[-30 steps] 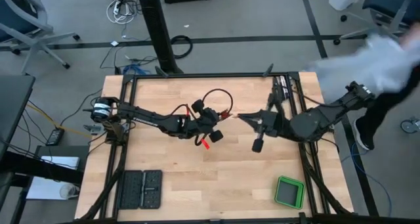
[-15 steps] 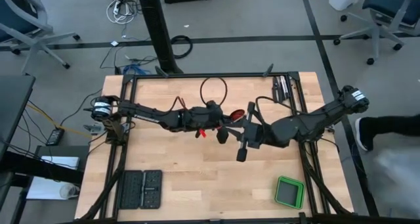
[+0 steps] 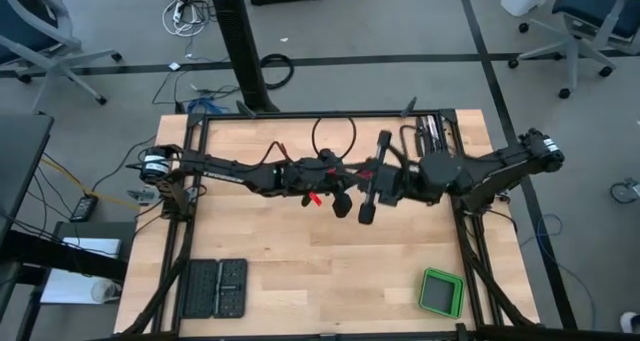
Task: Coil cords
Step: Coil the red wire cable onto the black spool
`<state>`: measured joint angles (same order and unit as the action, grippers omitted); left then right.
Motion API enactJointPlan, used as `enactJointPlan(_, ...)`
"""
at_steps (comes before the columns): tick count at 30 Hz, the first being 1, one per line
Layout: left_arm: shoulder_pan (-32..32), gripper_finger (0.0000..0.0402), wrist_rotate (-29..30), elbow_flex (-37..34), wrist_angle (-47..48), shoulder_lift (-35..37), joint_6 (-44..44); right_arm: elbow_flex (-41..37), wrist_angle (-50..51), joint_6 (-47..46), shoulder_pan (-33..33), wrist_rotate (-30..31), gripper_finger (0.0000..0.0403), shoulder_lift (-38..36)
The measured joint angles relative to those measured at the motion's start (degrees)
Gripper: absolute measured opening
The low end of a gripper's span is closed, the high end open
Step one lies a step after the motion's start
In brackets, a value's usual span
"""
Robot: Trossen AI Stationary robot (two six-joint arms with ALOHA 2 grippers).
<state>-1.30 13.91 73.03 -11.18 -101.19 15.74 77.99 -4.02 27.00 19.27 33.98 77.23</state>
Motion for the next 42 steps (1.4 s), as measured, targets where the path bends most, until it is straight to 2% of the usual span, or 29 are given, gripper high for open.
enactJointPlan(4,0.2,0.0001,2.3,-0.1,0.0,0.0,-0.5,3.1,1.8,-1.7,-2.0,-6.2,0.0,0.0)
enactJointPlan(10,0.5,0.0001,2.7,-0.1,-4.1,0.0,-0.5,3.4,1.8,-5.9,-5.3,-14.4,0.0,1.7)
enactJointPlan(16,1.4,0.0001,2.2,-0.1,-9.7,0.0,0.4,3.3,0.3,-7.3,-4.4,-17.8,0.0,5.8)
enactJointPlan(20,2.0,0.0001,-0.5,-0.1,-10.8,0.0,-0.1,3.3,-0.3,-7.3,-3.1,-17.1,0.0,6.1)
enactJointPlan(23,2.2,0.0001,-3.7,-0.1,-10.1,0.0,0.4,3.3,2.9,-7.3,-2.4,-16.7,0.0,4.6)
enactJointPlan(29,3.9,0.0001,-12.2,-0.1,-15.5,0.0,3.2,3.4,10.9,-13.7,-2.1,-23.9,0.0,2.1)
enactJointPlan(35,5.1,0.0001,-19.1,-0.1,-22.2,0.0,7.3,3.3,17.5,-17.0,-2.1,-23.4,0.0,1.7)
enactJointPlan(42,5.1,0.0001,-24.8,-0.1,-23.9,0.0,7.2,3.3,21.3,-16.9,-1.8,-24.0,0.0,-0.2)
